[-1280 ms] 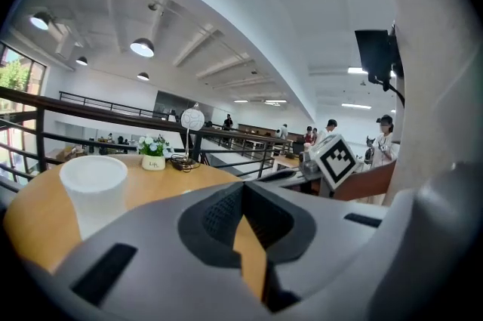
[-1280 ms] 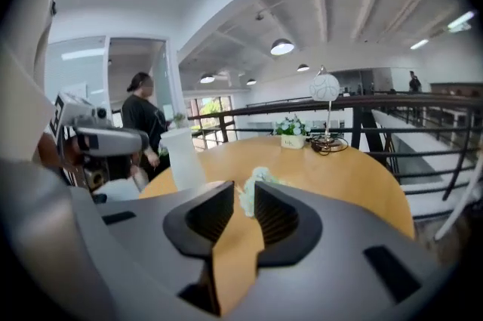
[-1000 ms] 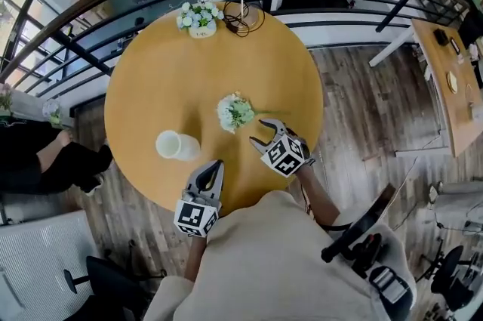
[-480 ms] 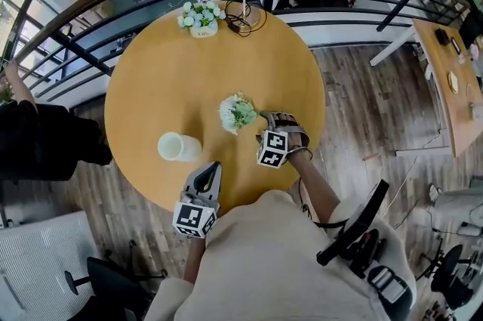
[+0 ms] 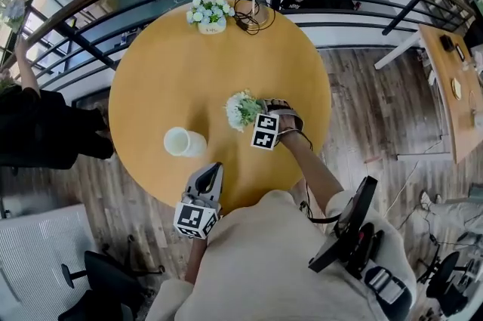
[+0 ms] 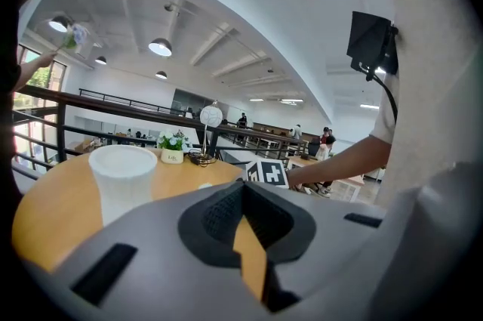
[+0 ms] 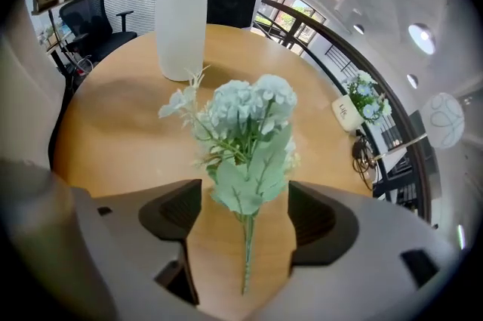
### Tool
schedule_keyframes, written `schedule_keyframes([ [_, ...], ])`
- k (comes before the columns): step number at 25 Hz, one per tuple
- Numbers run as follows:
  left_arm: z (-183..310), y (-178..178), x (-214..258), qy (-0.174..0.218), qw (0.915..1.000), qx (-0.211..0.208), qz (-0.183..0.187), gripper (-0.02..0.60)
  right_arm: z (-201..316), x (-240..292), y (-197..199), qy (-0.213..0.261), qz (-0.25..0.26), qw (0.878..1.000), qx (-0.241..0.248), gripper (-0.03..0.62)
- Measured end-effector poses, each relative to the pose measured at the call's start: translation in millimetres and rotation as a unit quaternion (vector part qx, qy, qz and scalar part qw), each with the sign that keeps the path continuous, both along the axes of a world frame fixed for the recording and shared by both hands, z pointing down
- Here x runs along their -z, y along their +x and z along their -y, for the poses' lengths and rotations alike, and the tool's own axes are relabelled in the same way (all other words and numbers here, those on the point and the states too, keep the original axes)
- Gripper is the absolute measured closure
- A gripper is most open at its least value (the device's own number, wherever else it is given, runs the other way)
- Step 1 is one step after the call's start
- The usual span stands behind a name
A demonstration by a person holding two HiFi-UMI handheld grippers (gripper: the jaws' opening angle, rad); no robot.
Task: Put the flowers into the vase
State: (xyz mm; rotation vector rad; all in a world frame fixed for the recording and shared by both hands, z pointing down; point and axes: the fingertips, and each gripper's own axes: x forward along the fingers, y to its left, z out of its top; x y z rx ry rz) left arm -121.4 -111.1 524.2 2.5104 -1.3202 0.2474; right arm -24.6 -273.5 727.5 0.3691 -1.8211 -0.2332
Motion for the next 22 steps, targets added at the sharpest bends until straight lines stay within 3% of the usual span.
schedule_keyframes([
  [7,-2,-12,-2,-0.002,0.9998,0.019,0.003,0.575,17,-23,-9,-0.031,-0.029,0.999,0.015,0.235],
  [13,-3,-21,-1,-0.004,0.9994,0.034,0.009,0.575,19,-39,-7,-0.023,-0.067,0.997,0.028,0.242],
  [19,-3,-22,-2,-0.004,0.9992,0.038,0.009,0.575,17,-42,-10,-0.022,-0.073,0.997,0.029,0.448],
  [22,-3,-20,-3,-0.005,0.9993,0.037,0.010,0.575,17,-40,-12,-0.017,-0.069,0.997,0.029,0.475],
])
